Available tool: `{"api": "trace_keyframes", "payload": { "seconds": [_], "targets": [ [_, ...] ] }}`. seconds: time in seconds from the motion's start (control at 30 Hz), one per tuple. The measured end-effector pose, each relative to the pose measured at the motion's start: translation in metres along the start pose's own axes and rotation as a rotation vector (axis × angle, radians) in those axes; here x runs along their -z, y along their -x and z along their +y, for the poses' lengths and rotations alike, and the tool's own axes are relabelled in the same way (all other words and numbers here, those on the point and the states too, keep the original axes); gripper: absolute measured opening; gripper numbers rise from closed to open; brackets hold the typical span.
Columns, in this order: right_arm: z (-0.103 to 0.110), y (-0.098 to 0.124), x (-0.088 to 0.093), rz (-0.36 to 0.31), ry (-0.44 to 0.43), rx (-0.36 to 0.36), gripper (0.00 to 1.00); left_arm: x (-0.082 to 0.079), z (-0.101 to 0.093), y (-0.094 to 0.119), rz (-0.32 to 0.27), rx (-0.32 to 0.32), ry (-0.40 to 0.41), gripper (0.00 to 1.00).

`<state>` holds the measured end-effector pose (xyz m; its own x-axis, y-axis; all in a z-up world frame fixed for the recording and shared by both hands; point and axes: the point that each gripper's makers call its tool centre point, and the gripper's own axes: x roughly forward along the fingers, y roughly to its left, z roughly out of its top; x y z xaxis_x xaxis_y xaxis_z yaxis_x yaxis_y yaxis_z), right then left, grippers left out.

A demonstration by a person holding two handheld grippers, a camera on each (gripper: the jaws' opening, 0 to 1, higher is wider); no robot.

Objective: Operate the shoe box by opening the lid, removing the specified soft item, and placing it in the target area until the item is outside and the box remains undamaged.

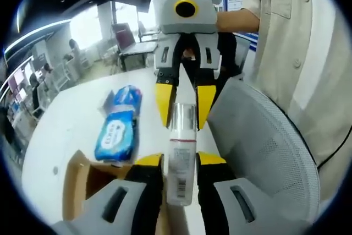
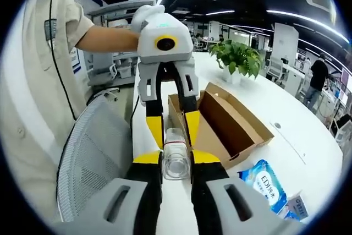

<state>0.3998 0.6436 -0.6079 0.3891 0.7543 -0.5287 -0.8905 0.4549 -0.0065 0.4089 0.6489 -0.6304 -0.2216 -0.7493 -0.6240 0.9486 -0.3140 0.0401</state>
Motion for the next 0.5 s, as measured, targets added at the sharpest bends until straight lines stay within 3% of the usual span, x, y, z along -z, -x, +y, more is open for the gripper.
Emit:
{"api": "trace_keyframes", "payload": {
  "seconds": [0.17,0.5],
  "targets": [
    [-0.003,0.001,0.0,0.021,0.021,-0.012,0.15,0.004,0.007,0.004,0.005,-0.042,0.001,0.28],
    [-0.018,0.007,0.003,0.062,0.046,-0.016,0.15,0.016,0.017,0.018,-0.015,-0.142,0.113,0.41]
  ]
}}
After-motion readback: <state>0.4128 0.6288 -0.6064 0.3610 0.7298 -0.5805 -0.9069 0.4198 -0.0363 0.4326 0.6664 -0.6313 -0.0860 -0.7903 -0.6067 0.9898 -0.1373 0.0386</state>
